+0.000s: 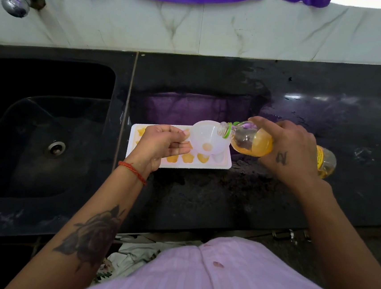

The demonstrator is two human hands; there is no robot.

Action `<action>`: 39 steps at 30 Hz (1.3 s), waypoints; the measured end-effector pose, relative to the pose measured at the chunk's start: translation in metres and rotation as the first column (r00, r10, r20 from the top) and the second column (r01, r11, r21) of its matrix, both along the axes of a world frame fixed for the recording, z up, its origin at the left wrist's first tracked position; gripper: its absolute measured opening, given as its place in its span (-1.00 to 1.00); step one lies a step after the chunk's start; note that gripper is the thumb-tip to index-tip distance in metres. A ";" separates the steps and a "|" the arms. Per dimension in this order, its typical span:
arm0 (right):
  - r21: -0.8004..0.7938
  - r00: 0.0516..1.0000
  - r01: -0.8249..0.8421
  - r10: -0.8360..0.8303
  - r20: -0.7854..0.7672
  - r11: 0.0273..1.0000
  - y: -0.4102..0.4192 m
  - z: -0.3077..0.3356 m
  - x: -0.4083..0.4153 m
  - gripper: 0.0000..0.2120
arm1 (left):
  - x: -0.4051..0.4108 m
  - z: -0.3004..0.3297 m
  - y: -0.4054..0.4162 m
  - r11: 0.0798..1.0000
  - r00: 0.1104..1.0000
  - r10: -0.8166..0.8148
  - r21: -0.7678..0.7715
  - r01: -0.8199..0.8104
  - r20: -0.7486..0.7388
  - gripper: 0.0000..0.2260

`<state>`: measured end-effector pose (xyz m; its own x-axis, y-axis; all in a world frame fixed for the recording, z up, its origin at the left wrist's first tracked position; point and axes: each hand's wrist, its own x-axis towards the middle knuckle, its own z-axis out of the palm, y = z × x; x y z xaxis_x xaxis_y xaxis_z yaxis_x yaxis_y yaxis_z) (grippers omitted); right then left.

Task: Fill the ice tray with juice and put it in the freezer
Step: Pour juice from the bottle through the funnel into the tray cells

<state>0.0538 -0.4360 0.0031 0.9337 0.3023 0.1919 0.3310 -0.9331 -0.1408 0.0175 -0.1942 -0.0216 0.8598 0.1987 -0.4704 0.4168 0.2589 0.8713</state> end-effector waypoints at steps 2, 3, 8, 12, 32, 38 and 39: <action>0.004 1.000 0.015 -0.015 0.002 1.000 -0.003 0.002 0.001 -0.36 | 0.002 0.002 -0.003 1.000 1.000 -0.009 0.004 0.009 0.019 -0.92; 0.005 1.000 0.022 -0.022 0.004 1.000 -0.006 0.003 0.001 -0.36 | 0.003 0.003 -0.005 1.000 1.000 -0.012 0.004 0.012 0.024 -0.92; -0.020 0.998 0.053 -0.053 0.016 0.998 -0.017 0.008 0.000 -0.37 | 0.011 0.004 -0.018 0.999 0.999 -0.043 0.014 0.042 0.020 -0.92; -0.027 0.998 0.060 -0.060 0.013 0.998 -0.024 0.005 -0.002 -0.40 | 0.013 0.001 -0.025 0.998 0.998 -0.054 0.023 0.054 0.011 -0.90; -0.127 0.998 0.055 -0.051 0.030 0.990 -0.022 -0.003 0.000 -0.40 | 0.011 -0.001 -0.025 0.999 0.998 -0.049 0.012 0.049 -0.027 -0.93; -0.121 0.998 0.060 -0.056 0.039 0.991 -0.023 -0.003 0.001 -0.41 | 0.011 -0.003 -0.024 0.998 0.998 -0.054 0.011 0.054 -0.023 -0.92; -0.115 0.998 0.059 -0.055 0.041 0.992 -0.023 -0.004 0.001 -0.41 | 0.012 -0.003 -0.024 0.998 0.998 -0.056 0.010 0.056 -0.024 -0.93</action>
<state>0.0551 -0.4589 -0.0006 0.9428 0.2713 0.1936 0.2800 -0.9598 -0.0190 0.0290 -0.2182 -0.0249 0.8584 0.1558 -0.4887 0.4509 0.2251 0.8637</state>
